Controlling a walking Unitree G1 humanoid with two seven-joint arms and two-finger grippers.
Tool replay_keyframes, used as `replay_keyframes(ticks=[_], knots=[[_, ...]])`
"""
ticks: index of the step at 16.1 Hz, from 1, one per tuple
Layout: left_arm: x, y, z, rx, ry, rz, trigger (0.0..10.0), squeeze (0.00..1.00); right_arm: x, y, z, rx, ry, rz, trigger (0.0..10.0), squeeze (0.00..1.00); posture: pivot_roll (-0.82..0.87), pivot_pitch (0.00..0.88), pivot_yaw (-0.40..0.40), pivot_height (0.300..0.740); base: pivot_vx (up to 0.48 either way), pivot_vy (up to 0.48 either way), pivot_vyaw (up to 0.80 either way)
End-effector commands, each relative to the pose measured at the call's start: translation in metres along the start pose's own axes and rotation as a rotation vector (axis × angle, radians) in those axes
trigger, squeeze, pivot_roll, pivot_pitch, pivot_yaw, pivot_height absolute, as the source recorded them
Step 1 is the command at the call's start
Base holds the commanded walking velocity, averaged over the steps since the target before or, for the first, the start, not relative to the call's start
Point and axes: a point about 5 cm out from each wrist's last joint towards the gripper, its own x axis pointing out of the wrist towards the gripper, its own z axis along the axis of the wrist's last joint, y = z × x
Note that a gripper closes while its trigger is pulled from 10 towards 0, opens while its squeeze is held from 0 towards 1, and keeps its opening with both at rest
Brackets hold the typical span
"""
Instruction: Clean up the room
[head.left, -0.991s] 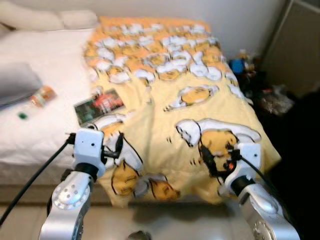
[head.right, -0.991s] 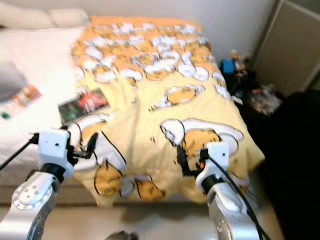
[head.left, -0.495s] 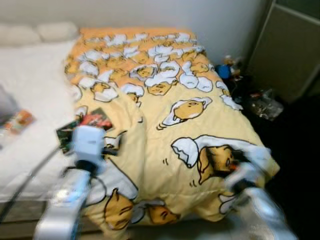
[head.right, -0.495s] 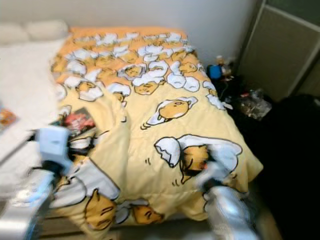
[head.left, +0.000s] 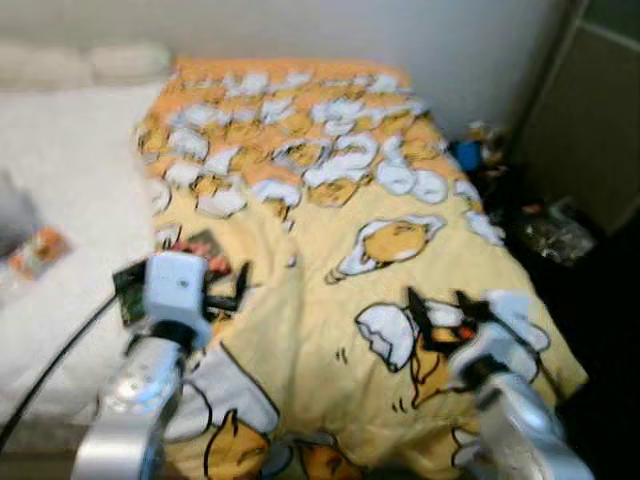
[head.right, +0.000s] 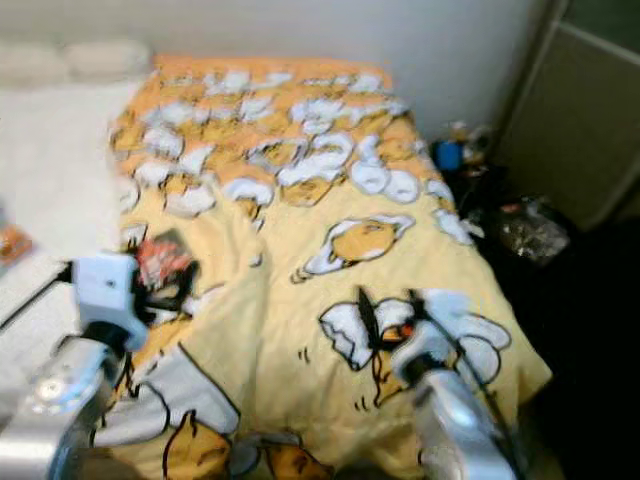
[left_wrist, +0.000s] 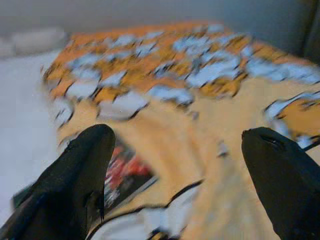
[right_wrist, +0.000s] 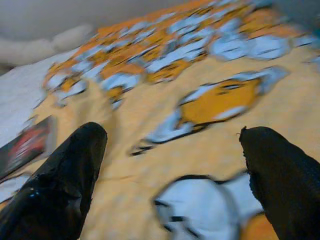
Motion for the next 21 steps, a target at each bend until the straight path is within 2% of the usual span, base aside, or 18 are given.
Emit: replay_keyframes(ticks=[1,5,21], knots=[[0.0016,-0.0038,0.0012,0.003,0.003,-0.018,10.0,0.00,-0.0022,-0.0081,-0.0006,0.010,0.013,-0.040,10.0,0.00,0.04,0.000,0.016,0.740,0.000,0.000,0.00],[0.0027,-0.0036,0.0008,0.018,0.006,-0.029,10.0,0.00,-0.0016,-0.0068,0.0000,0.021,0.006,-0.037,10.0,0.00,0.04,0.000,0.022,0.740,0.000,0.205,0.00],[0.0006,-0.0026,-0.0047,0.034,0.029,-0.038,10.0,0.00,-0.0019,-0.0091,-0.0003,0.010,0.013,-0.034,10.0,0.00,0.04,0.000,0.012,0.740,0.000,0.393,0.00]])
